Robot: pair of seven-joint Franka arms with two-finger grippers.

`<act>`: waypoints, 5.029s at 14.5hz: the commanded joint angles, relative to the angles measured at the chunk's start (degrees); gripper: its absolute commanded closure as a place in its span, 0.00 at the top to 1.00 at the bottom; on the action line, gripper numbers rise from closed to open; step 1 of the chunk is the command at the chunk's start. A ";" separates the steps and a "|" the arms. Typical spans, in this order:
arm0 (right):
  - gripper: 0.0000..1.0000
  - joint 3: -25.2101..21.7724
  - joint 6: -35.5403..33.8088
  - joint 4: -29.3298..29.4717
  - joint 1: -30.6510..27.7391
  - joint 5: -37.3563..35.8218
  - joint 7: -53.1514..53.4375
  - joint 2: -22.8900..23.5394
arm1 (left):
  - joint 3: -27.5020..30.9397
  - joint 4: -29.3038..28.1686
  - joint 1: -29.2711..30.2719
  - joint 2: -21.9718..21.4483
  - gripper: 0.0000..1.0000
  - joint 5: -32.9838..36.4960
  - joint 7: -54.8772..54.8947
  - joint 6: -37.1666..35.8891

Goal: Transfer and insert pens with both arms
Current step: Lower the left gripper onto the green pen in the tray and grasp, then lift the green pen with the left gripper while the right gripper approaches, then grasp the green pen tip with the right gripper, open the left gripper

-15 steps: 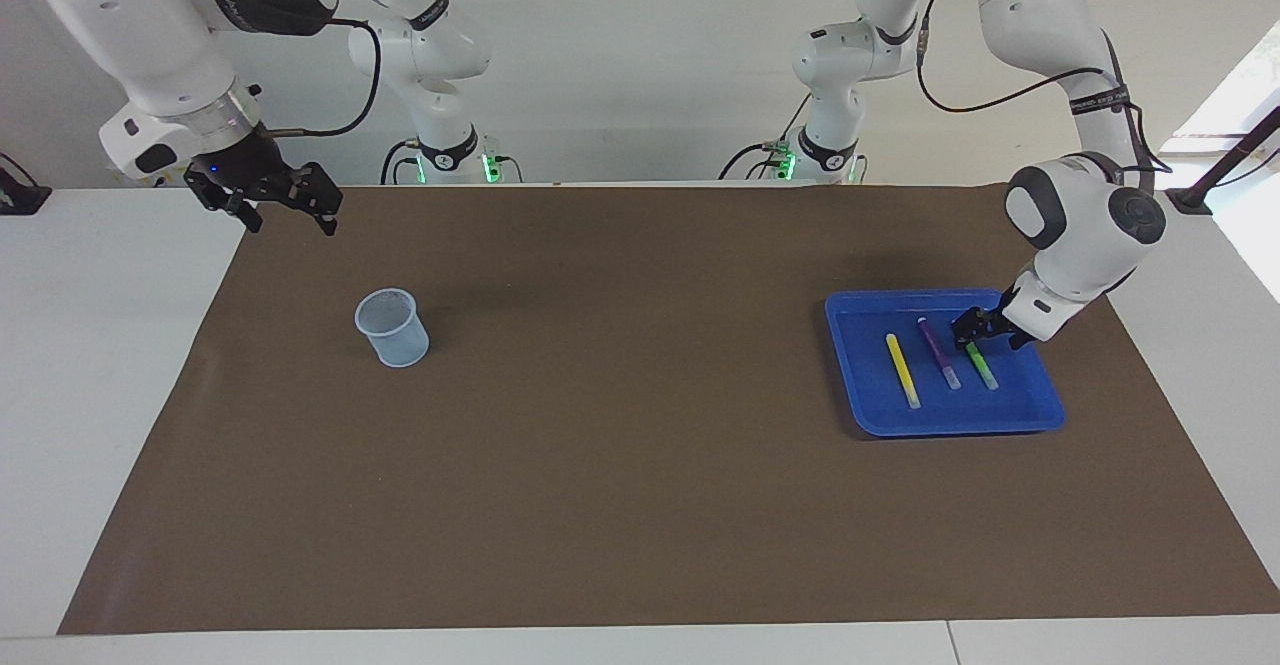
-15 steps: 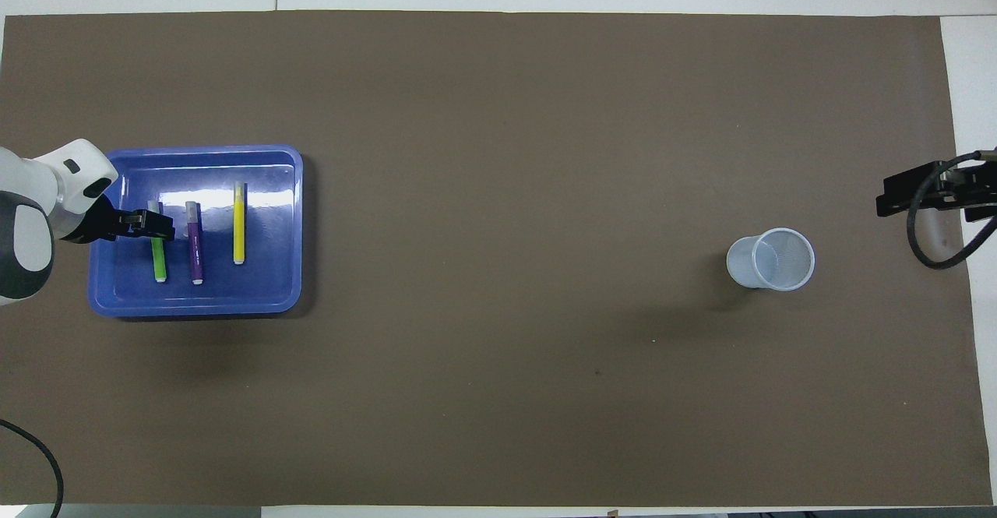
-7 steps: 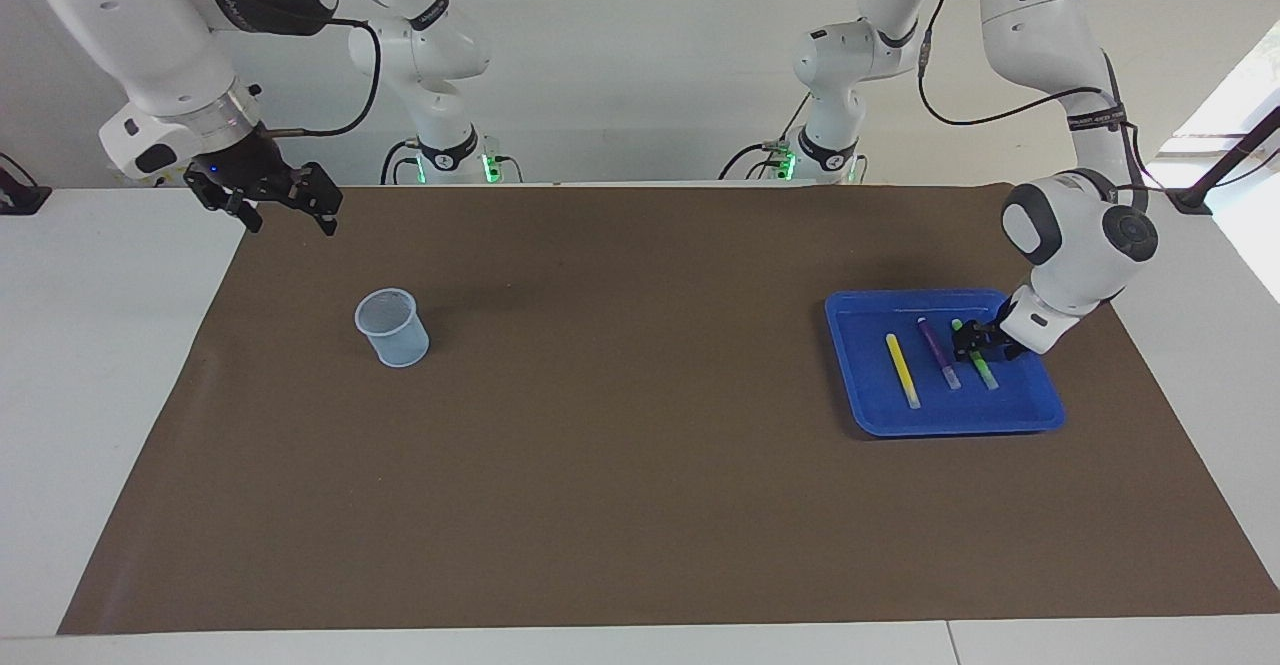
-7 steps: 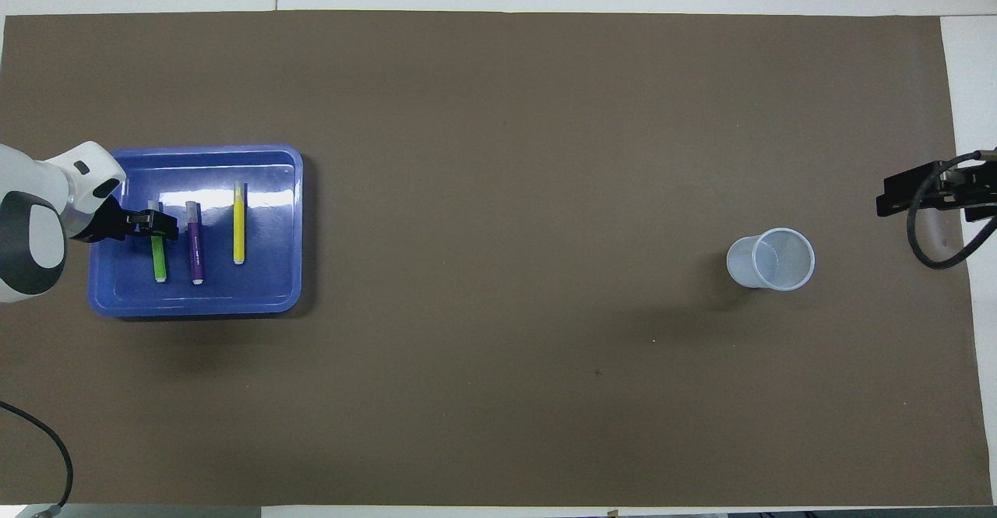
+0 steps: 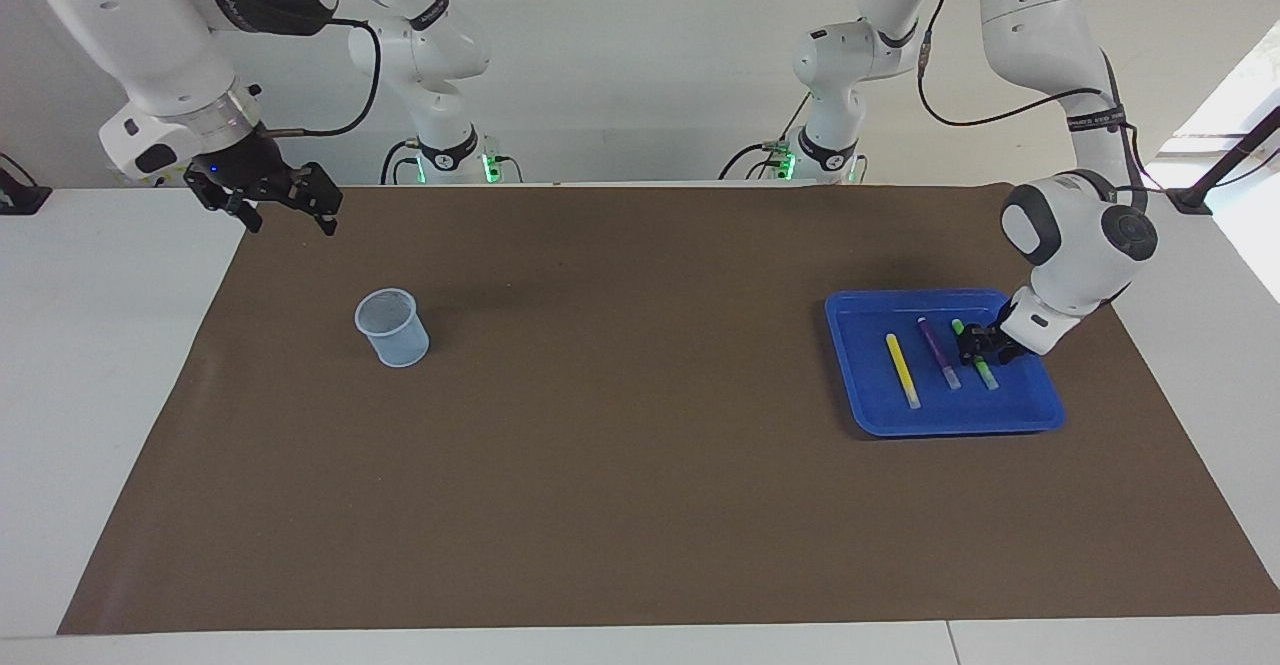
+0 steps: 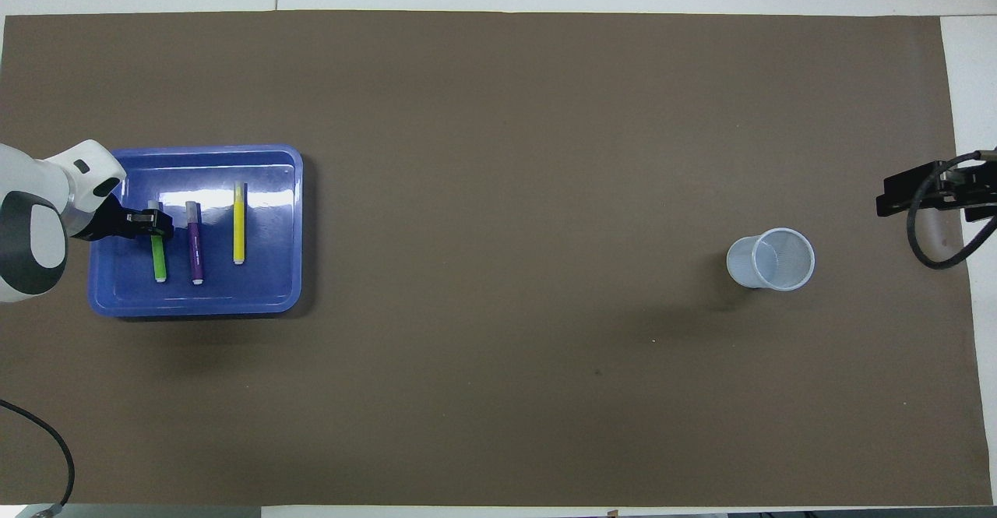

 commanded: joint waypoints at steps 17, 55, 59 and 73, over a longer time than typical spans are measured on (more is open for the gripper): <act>1.00 -0.18 -1.46 -0.13 -0.54 0.65 0.05 -0.49 | -0.34 18.08 -5.73 0.11 0.00 -3.10 -16.46 -23.74; 0.55 4.92 29.73 -16.22 22.40 36.16 26.77 -7.88 | -1.48 0.45 -38.00 -19.67 0.00 -64.02 -107.32 -7.96; 0.44 4.92 30.00 -16.13 22.22 36.16 26.77 -7.79 | -1.48 0.01 -37.91 -19.84 0.00 -64.29 -106.61 -8.14; 0.00 4.92 29.03 -15.78 21.96 36.16 26.42 -7.70 | -1.31 0.45 -37.91 -19.84 0.99 -65.34 -106.88 -8.05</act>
